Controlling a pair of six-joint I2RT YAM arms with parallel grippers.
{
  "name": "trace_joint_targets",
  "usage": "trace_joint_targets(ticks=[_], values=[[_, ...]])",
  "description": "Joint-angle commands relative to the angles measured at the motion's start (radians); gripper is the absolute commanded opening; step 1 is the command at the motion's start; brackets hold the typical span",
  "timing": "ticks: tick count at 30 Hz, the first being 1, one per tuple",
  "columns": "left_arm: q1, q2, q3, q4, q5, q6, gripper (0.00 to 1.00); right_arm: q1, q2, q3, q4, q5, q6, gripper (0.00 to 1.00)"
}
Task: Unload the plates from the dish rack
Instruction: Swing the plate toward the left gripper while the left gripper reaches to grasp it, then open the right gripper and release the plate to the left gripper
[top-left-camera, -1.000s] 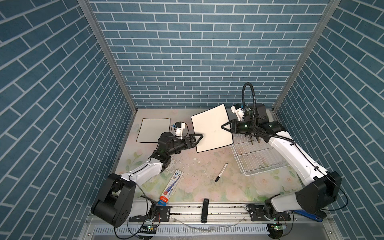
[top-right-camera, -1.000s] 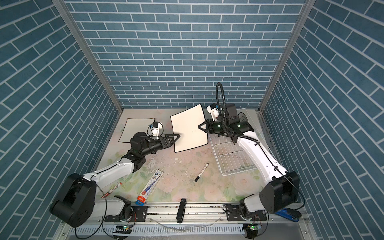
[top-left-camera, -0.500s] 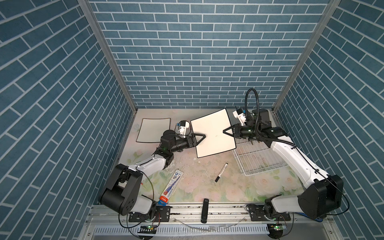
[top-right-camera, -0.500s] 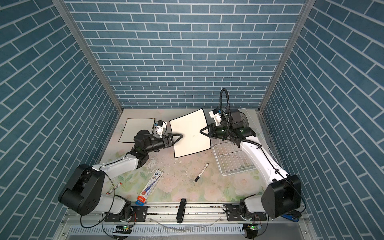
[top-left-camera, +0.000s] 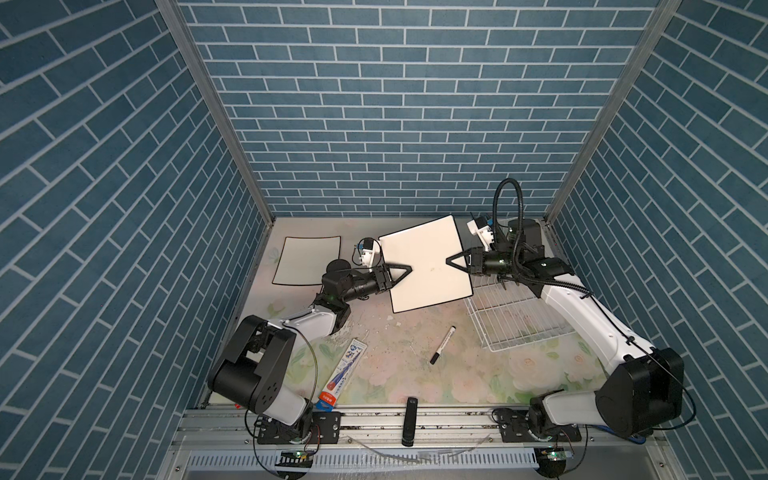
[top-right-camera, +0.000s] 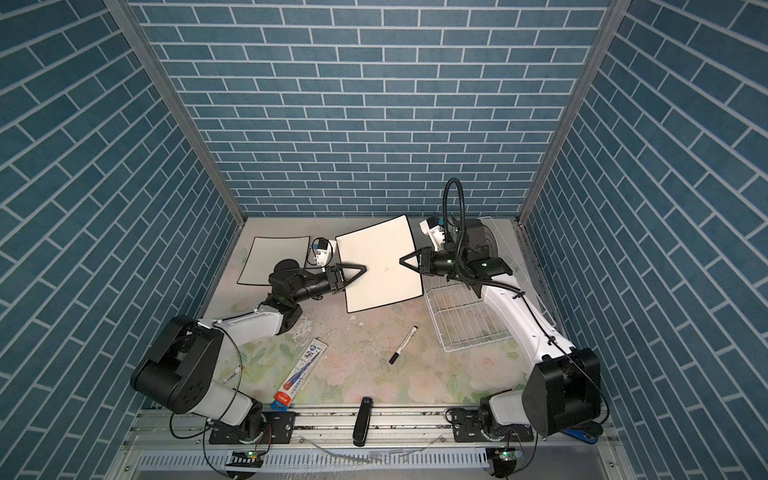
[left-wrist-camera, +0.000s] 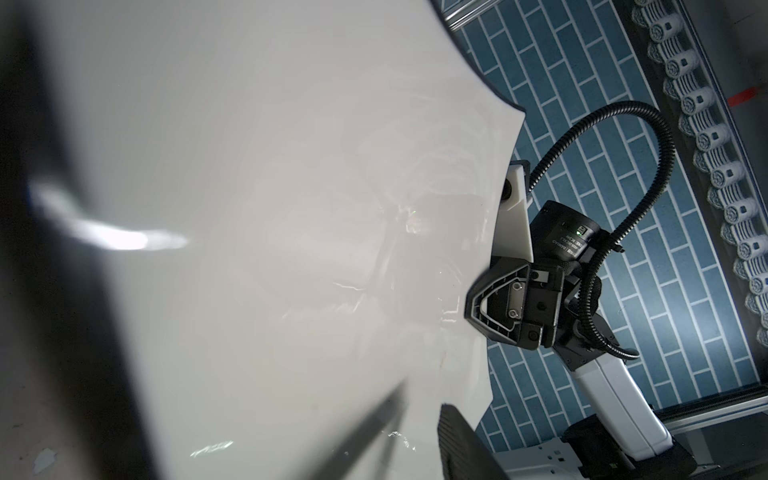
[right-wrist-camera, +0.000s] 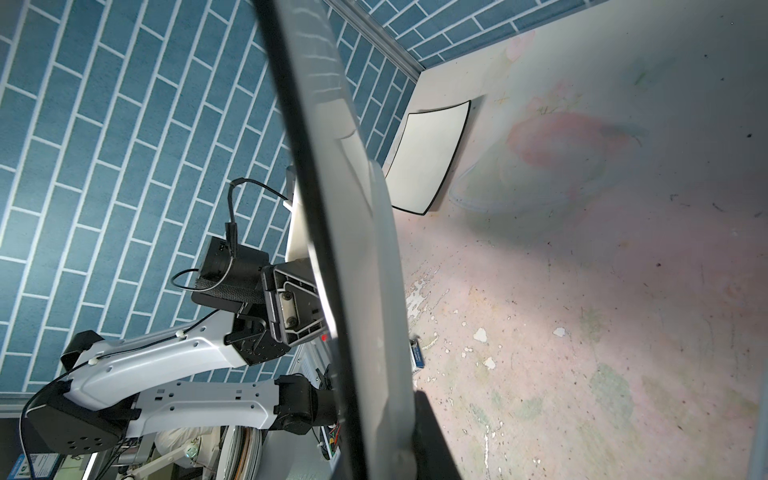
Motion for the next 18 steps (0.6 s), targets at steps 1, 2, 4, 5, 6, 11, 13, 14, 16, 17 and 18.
trace_joint_targets(ticks=[1,2,4,5,6,11,13,14,16,17,18], values=[[0.007,0.011,0.02,0.073,0.015,-0.031,0.44,-0.012,-0.052,-0.009,0.138,-0.108,0.041,0.0],[0.007,0.011,0.02,0.074,0.015,-0.032,0.41,-0.014,-0.052,-0.008,0.138,-0.108,0.042,0.0],[0.01,0.009,0.02,0.075,0.015,-0.035,0.36,-0.018,-0.051,-0.009,0.138,-0.109,0.044,0.0],[0.011,0.006,0.02,0.073,0.014,-0.035,0.35,-0.019,-0.051,-0.008,0.138,-0.11,0.046,0.0],[0.011,0.004,0.02,0.072,0.013,-0.035,0.33,-0.021,-0.051,-0.008,0.14,-0.112,0.048,0.0],[0.012,-0.004,0.019,0.061,0.009,-0.037,0.2,-0.027,-0.049,-0.007,0.154,-0.125,0.065,0.0],[0.013,-0.009,0.02,0.057,0.007,-0.037,0.13,-0.026,-0.048,-0.008,0.156,-0.127,0.067,0.03],[0.013,-0.009,0.02,0.055,0.007,-0.037,0.1,-0.027,-0.049,-0.008,0.155,-0.127,0.068,0.07],[0.013,-0.014,0.02,0.048,0.006,-0.035,0.07,-0.027,-0.049,-0.008,0.156,-0.128,0.069,0.13],[0.014,-0.015,0.02,0.044,0.007,-0.035,0.05,-0.027,-0.049,-0.008,0.156,-0.129,0.07,0.16],[0.017,-0.017,0.02,0.041,0.006,-0.035,0.04,-0.028,-0.049,-0.008,0.156,-0.128,0.07,0.21]])
